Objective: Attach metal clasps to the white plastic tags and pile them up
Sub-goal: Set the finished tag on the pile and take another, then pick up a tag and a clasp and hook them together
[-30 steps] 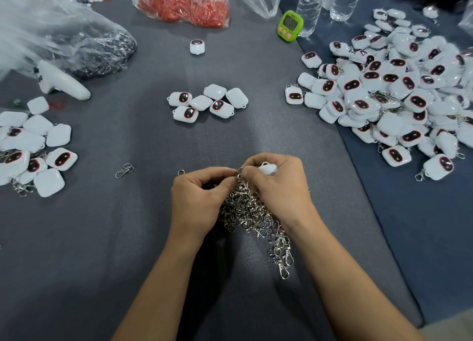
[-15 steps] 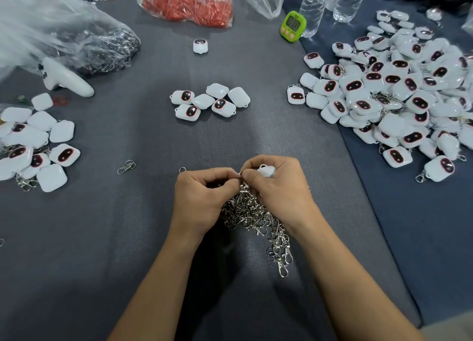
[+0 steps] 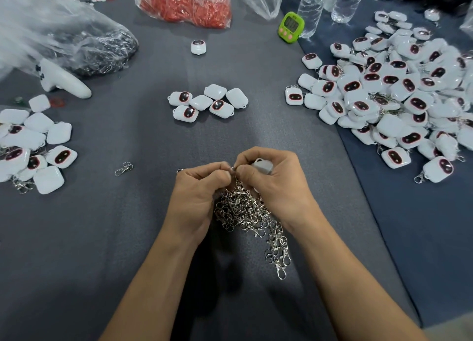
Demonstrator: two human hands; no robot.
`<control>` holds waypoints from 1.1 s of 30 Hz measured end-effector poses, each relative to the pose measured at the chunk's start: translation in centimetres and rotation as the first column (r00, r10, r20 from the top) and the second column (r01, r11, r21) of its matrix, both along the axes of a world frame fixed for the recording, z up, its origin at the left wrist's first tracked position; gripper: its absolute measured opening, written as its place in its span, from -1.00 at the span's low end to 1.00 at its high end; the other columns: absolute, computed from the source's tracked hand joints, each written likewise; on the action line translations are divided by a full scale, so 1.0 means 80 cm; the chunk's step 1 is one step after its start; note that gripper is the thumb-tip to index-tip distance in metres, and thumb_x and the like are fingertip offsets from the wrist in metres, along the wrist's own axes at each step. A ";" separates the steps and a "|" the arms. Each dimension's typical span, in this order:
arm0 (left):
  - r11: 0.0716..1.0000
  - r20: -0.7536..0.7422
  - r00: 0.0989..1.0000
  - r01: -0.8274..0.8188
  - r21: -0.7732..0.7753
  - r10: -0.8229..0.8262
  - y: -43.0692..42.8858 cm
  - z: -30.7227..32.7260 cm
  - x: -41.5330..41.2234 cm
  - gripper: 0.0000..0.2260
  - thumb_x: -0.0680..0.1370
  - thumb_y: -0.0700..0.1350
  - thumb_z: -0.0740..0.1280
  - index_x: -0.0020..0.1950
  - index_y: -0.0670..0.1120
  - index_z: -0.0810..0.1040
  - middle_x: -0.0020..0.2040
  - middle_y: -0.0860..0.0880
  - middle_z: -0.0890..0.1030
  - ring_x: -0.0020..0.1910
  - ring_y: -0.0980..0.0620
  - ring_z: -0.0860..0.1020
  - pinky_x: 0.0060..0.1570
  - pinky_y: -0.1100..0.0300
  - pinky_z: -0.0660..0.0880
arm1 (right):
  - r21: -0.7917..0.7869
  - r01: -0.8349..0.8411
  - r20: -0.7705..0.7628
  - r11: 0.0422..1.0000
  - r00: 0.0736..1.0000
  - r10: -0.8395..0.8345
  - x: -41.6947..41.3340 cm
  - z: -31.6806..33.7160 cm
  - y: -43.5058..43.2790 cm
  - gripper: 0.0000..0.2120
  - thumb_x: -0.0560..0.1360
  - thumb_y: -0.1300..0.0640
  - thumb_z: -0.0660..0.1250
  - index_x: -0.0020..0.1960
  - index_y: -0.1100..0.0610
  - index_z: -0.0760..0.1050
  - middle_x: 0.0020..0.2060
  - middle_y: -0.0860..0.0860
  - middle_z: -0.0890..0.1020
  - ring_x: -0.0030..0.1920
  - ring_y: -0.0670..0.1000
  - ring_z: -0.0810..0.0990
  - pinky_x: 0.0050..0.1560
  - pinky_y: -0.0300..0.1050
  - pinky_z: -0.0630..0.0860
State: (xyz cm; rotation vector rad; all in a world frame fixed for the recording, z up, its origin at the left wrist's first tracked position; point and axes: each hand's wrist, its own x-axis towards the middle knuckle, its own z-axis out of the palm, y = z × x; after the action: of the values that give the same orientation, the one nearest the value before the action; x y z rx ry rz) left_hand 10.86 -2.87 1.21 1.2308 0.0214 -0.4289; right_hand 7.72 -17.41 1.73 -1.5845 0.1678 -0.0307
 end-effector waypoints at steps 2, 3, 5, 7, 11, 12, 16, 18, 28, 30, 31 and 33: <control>0.987 0.035 0.995 -0.098 0.128 0.094 -0.002 -0.002 0.002 -0.88 0.34 -0.27 0.40 -0.33 -0.09 0.69 -0.37 -0.01 0.61 -0.34 0.08 0.54 -0.25 0.20 0.51 | -0.067 0.022 -0.056 0.997 0.998 -0.026 0.005 0.001 0.001 -0.99 0.45 0.10 0.44 -0.14 -0.01 0.63 -0.46 -0.04 0.56 -0.43 -0.04 0.44 -0.45 -0.14 0.36; 0.950 0.134 0.979 -0.183 0.255 0.152 0.000 -0.004 0.006 -0.91 0.33 -0.23 0.43 -0.31 -0.06 0.71 -0.37 0.03 0.63 -0.33 0.10 0.54 -0.24 0.19 0.49 | -0.119 0.039 -0.093 0.992 0.994 -0.051 0.007 0.001 0.001 -0.93 0.41 0.04 0.43 -0.10 -0.05 0.60 -0.43 -0.03 0.59 -0.42 -0.04 0.47 -0.43 -0.09 0.42; 0.742 0.492 0.860 -0.417 0.525 0.136 0.009 -0.011 0.019 -0.94 0.36 -0.11 0.44 -0.26 0.03 0.70 -0.40 0.13 0.61 -0.36 0.21 0.51 -0.25 0.29 0.45 | -0.188 0.068 -0.165 0.980 0.981 -0.100 0.011 0.000 -0.001 -0.82 0.34 0.02 0.38 -0.07 -0.14 0.49 -0.33 0.01 0.64 -0.36 0.03 0.54 -0.29 0.13 0.54; 0.460 0.755 0.645 -0.638 0.617 -0.118 0.019 -0.015 0.037 -0.93 0.41 -0.09 0.41 -0.27 0.00 0.65 -0.41 0.10 0.55 -0.35 0.14 0.45 -0.24 0.24 0.39 | -0.251 0.064 -0.184 0.966 0.976 -0.113 0.013 -0.001 -0.006 -0.79 0.35 0.12 0.30 -0.08 -0.14 0.42 -0.23 0.02 0.67 -0.28 0.11 0.62 -0.19 0.22 0.59; 0.353 0.726 0.548 -0.638 0.684 -0.415 0.014 -0.035 0.050 -0.95 0.46 -0.19 0.46 -0.21 -0.09 0.68 -0.33 -0.03 0.62 -0.31 -0.07 0.50 -0.23 0.10 0.37 | -0.422 -0.053 -0.187 0.905 0.982 -0.029 0.018 -0.005 -0.020 -0.69 0.47 0.33 0.23 -0.05 -0.07 0.55 -0.28 -0.01 0.67 -0.32 -0.02 0.63 -0.36 -0.14 0.48; 0.375 0.704 0.550 -0.600 0.707 -0.448 0.011 -0.039 0.048 -0.96 0.46 -0.21 0.47 -0.20 -0.11 0.69 -0.31 -0.04 0.63 -0.31 -0.08 0.52 -0.23 0.08 0.41 | -0.456 -0.074 -0.204 0.887 0.979 -0.023 0.020 -0.007 -0.023 -0.67 0.47 0.34 0.23 -0.03 -0.07 0.58 -0.30 -0.02 0.67 -0.38 -0.10 0.57 -0.40 -0.25 0.42; 0.462 0.665 0.544 -0.478 0.747 -0.512 0.009 -0.045 0.055 -0.93 0.50 -0.18 0.41 -0.16 -0.13 0.68 -0.28 -0.02 0.61 -0.27 -0.04 0.50 -0.21 0.08 0.44 | -0.500 -0.019 -0.188 0.866 0.978 -0.088 0.029 -0.016 -0.023 -0.73 0.55 0.22 0.29 0.12 -0.12 0.50 -0.15 -0.09 0.65 -0.34 -0.13 0.60 -0.37 -0.28 0.43; 0.490 0.665 0.552 -0.453 0.745 -0.502 0.009 -0.045 0.058 -0.95 0.50 -0.19 0.43 -0.14 -0.12 0.69 -0.28 0.00 0.60 -0.26 -0.02 0.49 -0.20 0.11 0.42 | -0.476 0.070 -0.146 0.877 0.977 -0.157 0.035 -0.018 -0.018 -0.81 0.55 0.14 0.35 0.07 -0.10 0.43 -0.12 -0.11 0.64 -0.32 -0.16 0.60 -0.33 -0.24 0.47; 0.518 0.637 0.594 -0.388 0.762 -0.492 0.010 -0.041 0.059 -0.95 0.48 -0.21 0.49 -0.08 -0.11 0.72 -0.24 0.01 0.62 -0.22 -0.01 0.51 -0.17 0.08 0.44 | -0.575 0.114 -0.051 0.810 0.983 -0.175 0.040 -0.023 -0.007 -0.87 0.57 0.13 0.33 0.01 -0.08 0.60 -0.23 -0.12 0.64 -0.13 0.01 0.59 -0.11 -0.05 0.52; 0.519 0.635 0.589 -0.384 0.764 -0.500 0.010 -0.040 0.059 -0.94 0.48 -0.21 0.49 -0.07 -0.11 0.73 -0.24 0.00 0.62 -0.22 -0.01 0.51 -0.17 0.08 0.44 | -0.567 0.137 -0.032 0.812 0.982 -0.187 0.040 -0.026 -0.006 -0.88 0.58 0.12 0.34 0.02 -0.08 0.60 -0.23 -0.11 0.64 -0.14 0.00 0.59 -0.12 -0.06 0.52; 0.518 0.634 0.588 -0.382 0.765 -0.502 0.011 -0.040 0.059 -0.94 0.49 -0.20 0.49 -0.07 -0.11 0.73 -0.24 0.00 0.62 -0.22 -0.01 0.50 -0.17 0.07 0.45 | -0.549 0.153 -0.025 0.821 0.980 -0.200 0.040 -0.028 -0.006 -0.87 0.58 0.13 0.34 0.02 -0.08 0.60 -0.24 -0.13 0.64 -0.16 -0.02 0.60 -0.13 -0.06 0.54; 0.520 0.633 0.586 -0.379 0.766 -0.506 0.011 -0.040 0.058 -0.94 0.50 -0.19 0.48 -0.06 -0.11 0.73 -0.23 0.00 0.62 -0.22 -0.01 0.50 -0.18 0.06 0.46 | -0.497 0.188 -0.028 0.848 0.972 -0.231 0.039 -0.028 -0.006 -0.86 0.58 0.12 0.33 0.03 -0.10 0.60 -0.23 -0.16 0.64 -0.19 -0.02 0.63 -0.14 0.01 0.61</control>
State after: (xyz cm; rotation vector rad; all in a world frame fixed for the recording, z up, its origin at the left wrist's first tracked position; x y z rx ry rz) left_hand 15.54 -1.97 -1.97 2.3936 -0.7394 0.2160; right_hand 10.83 -17.88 -0.51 -2.0740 0.4298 -0.1895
